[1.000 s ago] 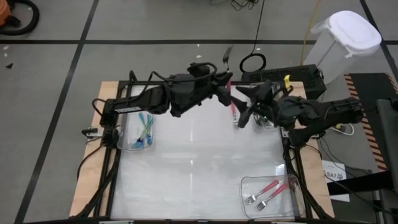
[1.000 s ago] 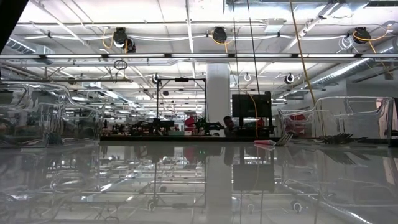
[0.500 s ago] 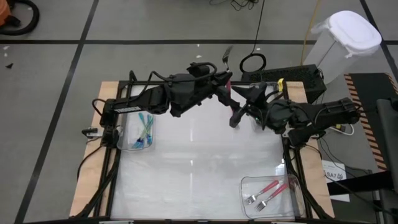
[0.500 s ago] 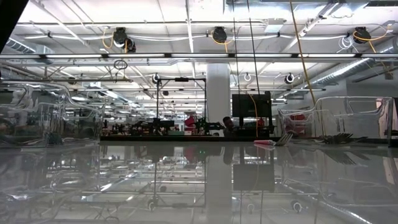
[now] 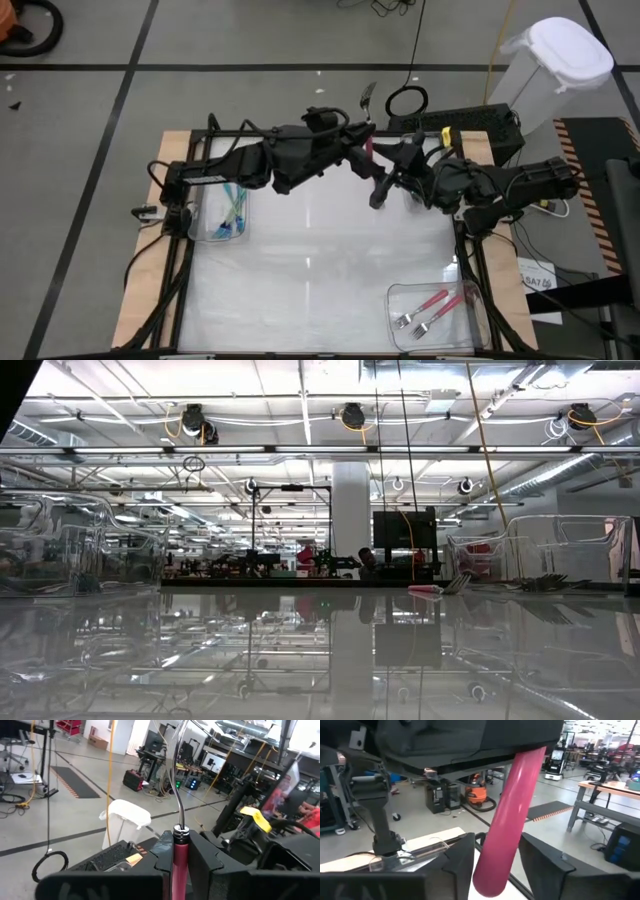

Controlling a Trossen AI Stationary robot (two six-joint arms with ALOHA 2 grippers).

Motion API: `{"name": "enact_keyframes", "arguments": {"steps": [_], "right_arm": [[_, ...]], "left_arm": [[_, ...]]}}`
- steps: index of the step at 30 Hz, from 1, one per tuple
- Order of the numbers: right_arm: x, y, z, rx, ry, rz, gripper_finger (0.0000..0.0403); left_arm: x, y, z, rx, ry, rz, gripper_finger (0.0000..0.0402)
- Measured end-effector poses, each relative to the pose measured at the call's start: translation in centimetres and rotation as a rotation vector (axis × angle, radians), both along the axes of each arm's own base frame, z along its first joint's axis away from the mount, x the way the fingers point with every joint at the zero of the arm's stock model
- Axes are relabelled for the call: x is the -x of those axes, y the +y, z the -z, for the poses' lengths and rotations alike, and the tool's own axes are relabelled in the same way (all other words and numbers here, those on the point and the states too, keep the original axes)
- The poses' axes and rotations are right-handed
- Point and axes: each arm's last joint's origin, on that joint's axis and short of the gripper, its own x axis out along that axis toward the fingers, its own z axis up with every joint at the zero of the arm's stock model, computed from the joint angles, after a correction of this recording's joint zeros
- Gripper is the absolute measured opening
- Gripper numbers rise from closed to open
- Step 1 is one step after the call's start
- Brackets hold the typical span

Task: Sort silverware by color (type)
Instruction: Put the pink fork into the bottom right transparent bin

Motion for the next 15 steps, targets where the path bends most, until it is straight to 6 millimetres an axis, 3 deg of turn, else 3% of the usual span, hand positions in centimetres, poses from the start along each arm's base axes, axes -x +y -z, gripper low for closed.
{"name": "enact_keyframes", "arguments": {"steps": [15], "right_arm": [[0.12, 0.02, -0.10, -0.010, -0.011, 0.004, 0.0072]], "left_arm": [[0.08, -1.08, -0.09, -0.006, -0.003, 0.020, 0.0029]]}}
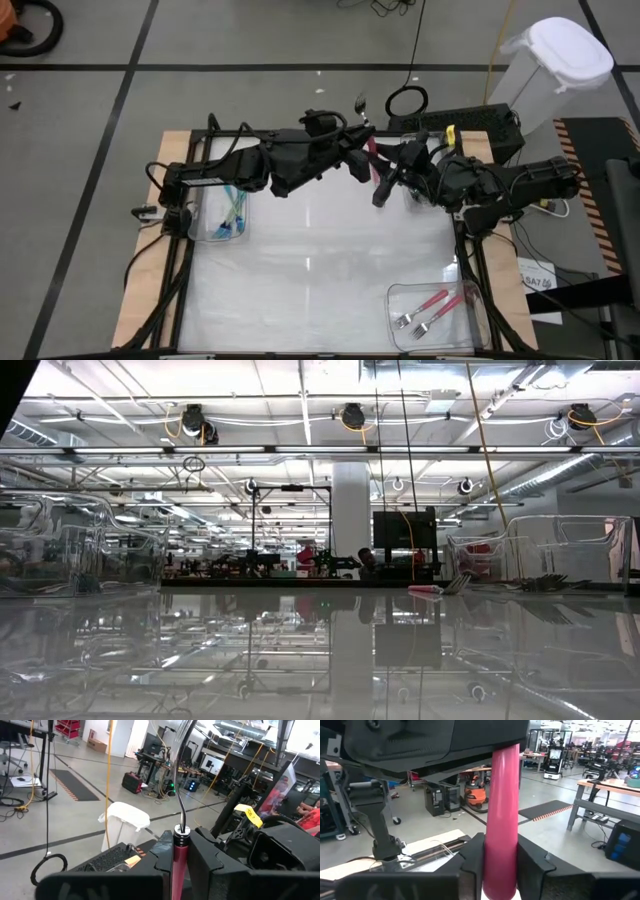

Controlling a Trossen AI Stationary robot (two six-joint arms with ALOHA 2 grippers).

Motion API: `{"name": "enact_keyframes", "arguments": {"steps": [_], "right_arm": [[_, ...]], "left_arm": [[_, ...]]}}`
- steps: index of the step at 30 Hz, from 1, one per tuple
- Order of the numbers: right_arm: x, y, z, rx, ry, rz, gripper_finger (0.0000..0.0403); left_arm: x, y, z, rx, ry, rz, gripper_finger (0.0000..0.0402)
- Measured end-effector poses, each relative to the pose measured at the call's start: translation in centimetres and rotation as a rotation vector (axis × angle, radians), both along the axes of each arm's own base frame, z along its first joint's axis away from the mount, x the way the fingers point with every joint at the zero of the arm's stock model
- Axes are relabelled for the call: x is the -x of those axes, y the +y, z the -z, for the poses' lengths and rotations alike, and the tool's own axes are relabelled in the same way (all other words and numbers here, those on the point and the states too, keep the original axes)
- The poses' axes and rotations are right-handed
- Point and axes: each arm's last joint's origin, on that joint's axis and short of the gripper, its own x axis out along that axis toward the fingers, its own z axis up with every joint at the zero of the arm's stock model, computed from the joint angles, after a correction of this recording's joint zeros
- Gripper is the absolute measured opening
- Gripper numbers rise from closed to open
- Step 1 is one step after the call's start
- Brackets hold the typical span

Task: Sort silverware by color (type)
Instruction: Put the pink fork into the bottom right transparent bin

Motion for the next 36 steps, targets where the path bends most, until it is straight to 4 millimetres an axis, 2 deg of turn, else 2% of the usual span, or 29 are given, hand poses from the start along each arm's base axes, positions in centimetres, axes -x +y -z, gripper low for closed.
{"name": "enact_keyframes", "arguments": {"steps": [4, 9, 12, 17, 24, 31, 36], "right_arm": [[0.0, 0.0, 0.1, -0.012, -0.002, 0.001, 0.0072], [-0.1, 0.1, 0.2, -0.028, -0.002, -0.015, 0.0072], [0.4, 0.0, -0.1, -0.036, -0.018, -0.017, 0.0072], [1.7, 0.1, -1.0, -0.066, -0.072, -0.027, 0.0072], [4.2, 0.6, -2.2, -0.091, -0.114, -0.118, 0.0072], [6.0, 1.4, -1.2, -0.234, -0.027, -0.302, 0.0072], [6.3, 2.6, -0.3, -0.345, 0.051, -0.450, 0.0072]], "left_arm": [[0.0, 0.0, 0.0, 0.002, 0.001, 0.002, 0.0041], [0.0, -0.1, 0.3, 0.042, 0.005, 0.026, 0.0095], [0.6, -0.1, 0.4, 0.074, 0.049, 0.046, 0.0128], [3.6, 0.2, -0.7, 0.127, 0.108, 0.059, 0.0160], [8.9, 0.8, -2.8, 0.087, 0.222, 0.101, 0.0165], [13.4, 1.3, -3.4, 0.076, 0.347, 0.093, 0.0165], [14.6, 1.4, -2.5, 0.110, 0.460, 0.073, 0.0165]]}}
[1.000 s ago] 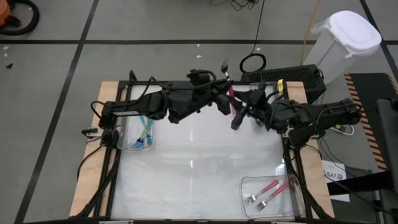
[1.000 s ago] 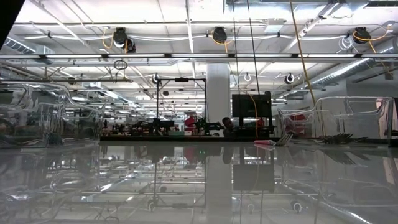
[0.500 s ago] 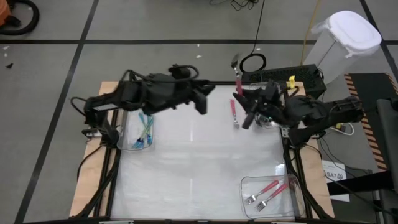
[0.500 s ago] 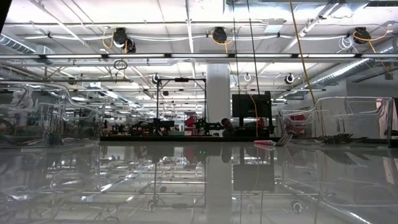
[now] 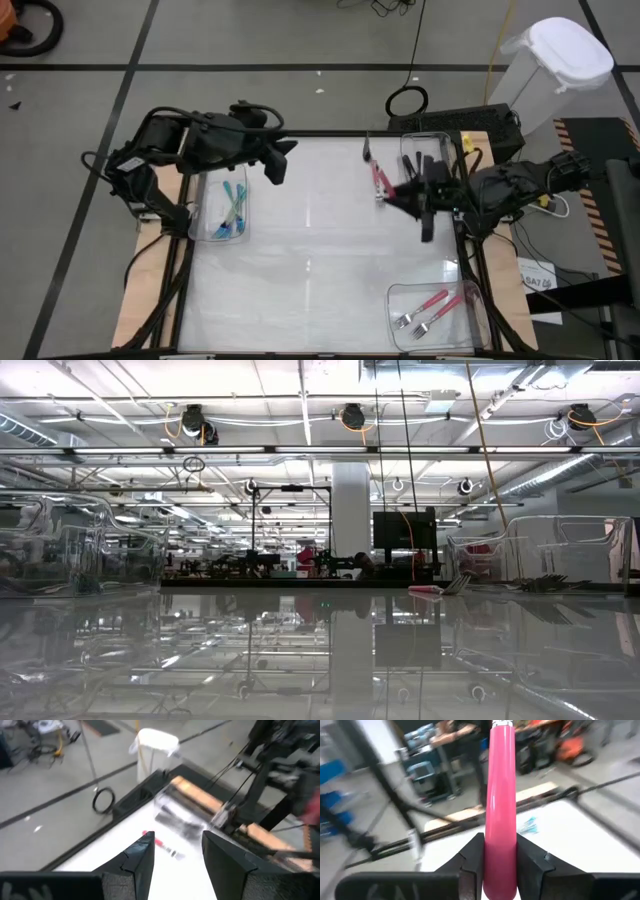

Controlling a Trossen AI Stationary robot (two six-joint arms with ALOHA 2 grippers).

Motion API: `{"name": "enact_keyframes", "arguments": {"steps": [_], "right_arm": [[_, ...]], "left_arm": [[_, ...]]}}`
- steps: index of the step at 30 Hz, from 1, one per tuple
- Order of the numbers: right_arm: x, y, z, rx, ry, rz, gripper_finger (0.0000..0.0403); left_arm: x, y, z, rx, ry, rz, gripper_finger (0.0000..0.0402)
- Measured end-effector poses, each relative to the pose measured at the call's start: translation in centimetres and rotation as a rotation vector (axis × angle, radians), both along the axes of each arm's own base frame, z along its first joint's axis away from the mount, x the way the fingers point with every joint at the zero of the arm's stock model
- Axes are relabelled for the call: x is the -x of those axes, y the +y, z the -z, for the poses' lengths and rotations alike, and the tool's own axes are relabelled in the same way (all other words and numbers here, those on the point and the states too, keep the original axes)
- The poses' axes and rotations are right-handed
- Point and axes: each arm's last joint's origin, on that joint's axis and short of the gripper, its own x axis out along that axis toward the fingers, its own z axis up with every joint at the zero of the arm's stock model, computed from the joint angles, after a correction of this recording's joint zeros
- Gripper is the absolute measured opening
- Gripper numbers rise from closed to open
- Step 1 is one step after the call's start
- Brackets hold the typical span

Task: Sort silverware by color (type)
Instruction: Put the pink fork into the bottom right transparent bin

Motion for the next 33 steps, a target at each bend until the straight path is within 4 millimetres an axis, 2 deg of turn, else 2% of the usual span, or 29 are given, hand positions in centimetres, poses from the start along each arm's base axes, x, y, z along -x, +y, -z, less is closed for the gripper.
{"name": "enact_keyframes", "arguments": {"steps": [5, 13, 17, 26, 33], "right_arm": [[0.9, 1.0, 0.2, -0.120, 0.087, -0.064, 0.0072], [3.4, 2.2, -1.3, -0.163, 0.274, -0.123, 0.0071], [4.3, 2.9, -1.4, -0.197, 0.385, -0.176, 0.0071], [5.7, 5.1, 0.6, -0.296, 0.689, -0.226, 0.0072], [6.5, 7.2, 1.7, -0.307, 0.837, -0.259, 0.0072]], "left_arm": [[0.3, 0.0, 0.6, 0.051, 0.037, -0.033, 0.0166], [0.4, -0.4, 0.8, 0.069, 0.050, -0.035, 0.0166], [0.3, -0.6, 0.9, 0.066, 0.055, -0.024, 0.0166], [0.4, -0.6, 0.9, 0.064, 0.057, -0.025, 0.0166], [0.4, -0.6, 0.9, 0.040, 0.070, -0.020, 0.0166]]}}
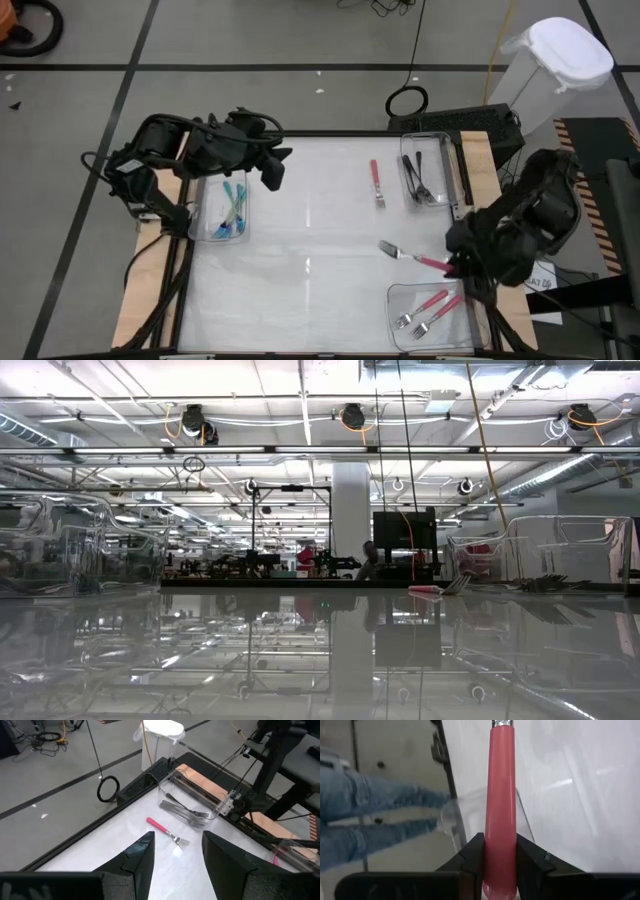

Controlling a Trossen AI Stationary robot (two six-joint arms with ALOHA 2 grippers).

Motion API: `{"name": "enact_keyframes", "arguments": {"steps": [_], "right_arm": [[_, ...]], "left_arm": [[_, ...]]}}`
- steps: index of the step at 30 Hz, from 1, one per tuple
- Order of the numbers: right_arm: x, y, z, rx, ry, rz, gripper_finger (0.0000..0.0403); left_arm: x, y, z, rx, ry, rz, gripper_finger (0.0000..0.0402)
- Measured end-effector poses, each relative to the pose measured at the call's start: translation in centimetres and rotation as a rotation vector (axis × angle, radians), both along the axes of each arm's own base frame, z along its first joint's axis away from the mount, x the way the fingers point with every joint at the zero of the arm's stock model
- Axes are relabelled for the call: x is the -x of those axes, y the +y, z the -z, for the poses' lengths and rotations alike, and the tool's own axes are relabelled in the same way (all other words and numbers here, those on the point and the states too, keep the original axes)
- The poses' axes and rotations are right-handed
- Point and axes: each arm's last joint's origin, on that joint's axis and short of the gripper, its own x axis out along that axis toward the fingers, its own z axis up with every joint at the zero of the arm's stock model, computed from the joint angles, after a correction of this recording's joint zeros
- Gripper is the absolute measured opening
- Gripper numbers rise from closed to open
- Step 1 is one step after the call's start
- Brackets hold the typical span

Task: Sort silverware by color (type)
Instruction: Put the pink fork into the bottom right transparent bin

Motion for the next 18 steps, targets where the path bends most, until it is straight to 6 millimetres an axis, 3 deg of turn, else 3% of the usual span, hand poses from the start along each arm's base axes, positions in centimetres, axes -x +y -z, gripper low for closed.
{"name": "enact_keyframes", "arguments": {"steps": [18], "right_arm": [[1.4, 8.5, 4.8, 0.134, 0.324, -0.244, 0.0074]], "left_arm": [[0.0, 0.9, 0.0, -0.033, 0.007, -0.045, 0.0166]]}}
